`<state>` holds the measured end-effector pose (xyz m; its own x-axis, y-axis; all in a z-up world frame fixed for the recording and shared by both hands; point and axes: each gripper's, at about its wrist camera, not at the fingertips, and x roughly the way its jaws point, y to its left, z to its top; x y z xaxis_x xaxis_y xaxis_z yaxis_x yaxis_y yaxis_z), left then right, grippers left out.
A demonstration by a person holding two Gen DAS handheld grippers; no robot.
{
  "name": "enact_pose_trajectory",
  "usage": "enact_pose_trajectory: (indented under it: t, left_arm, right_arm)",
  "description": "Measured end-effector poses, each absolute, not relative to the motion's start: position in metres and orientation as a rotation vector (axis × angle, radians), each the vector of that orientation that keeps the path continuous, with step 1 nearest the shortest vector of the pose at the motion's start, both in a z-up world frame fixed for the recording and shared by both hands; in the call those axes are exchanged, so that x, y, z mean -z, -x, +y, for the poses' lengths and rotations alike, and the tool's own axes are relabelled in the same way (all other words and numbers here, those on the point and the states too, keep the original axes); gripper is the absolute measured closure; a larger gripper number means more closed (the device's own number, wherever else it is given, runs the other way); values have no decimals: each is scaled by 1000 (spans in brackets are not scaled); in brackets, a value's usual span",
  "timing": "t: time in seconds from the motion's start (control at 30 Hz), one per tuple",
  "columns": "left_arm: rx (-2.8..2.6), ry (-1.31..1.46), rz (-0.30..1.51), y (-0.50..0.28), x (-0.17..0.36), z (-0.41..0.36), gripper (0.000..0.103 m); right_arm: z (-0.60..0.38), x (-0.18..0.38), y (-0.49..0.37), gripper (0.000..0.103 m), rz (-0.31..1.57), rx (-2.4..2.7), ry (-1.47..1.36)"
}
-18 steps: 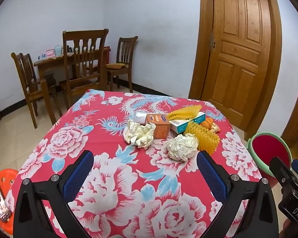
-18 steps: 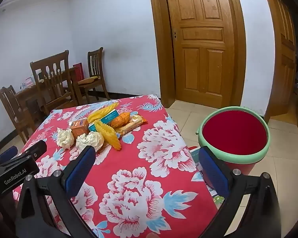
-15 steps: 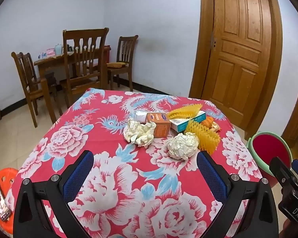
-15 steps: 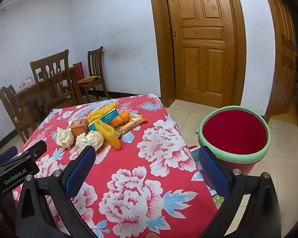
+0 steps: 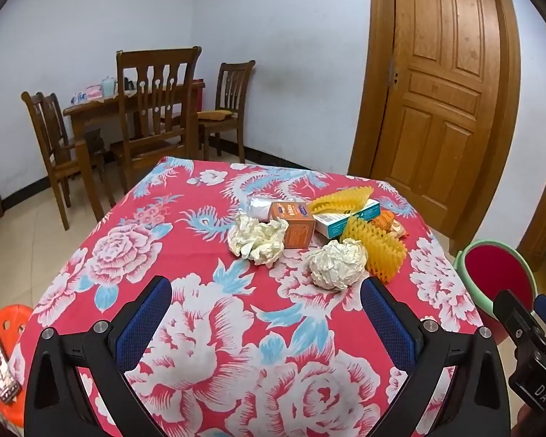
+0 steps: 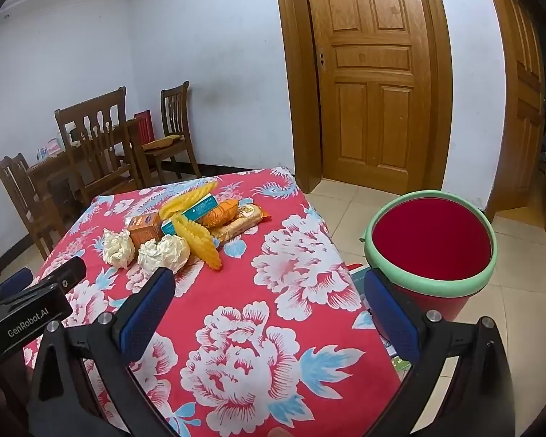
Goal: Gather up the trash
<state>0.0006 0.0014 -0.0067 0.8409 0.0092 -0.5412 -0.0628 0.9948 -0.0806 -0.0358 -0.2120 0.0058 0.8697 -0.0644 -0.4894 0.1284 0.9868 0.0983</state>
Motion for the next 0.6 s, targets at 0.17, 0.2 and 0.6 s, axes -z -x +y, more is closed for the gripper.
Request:
enact_pose_trajectory:
  t: [0.17, 0.2, 0.6]
  left_arm:
    - [-36, 95, 573, -2, 6, 1, 0]
    - [-37, 95, 573, -2, 7, 2, 0]
    - [-37, 97, 575, -2, 7, 3, 0]
  right_arm:
    - [-212, -6, 36, 1, 509, 102, -132]
    - [-212, -5, 36, 1, 509, 102, -132]
    - [-212, -5, 35, 1, 512, 102, -131]
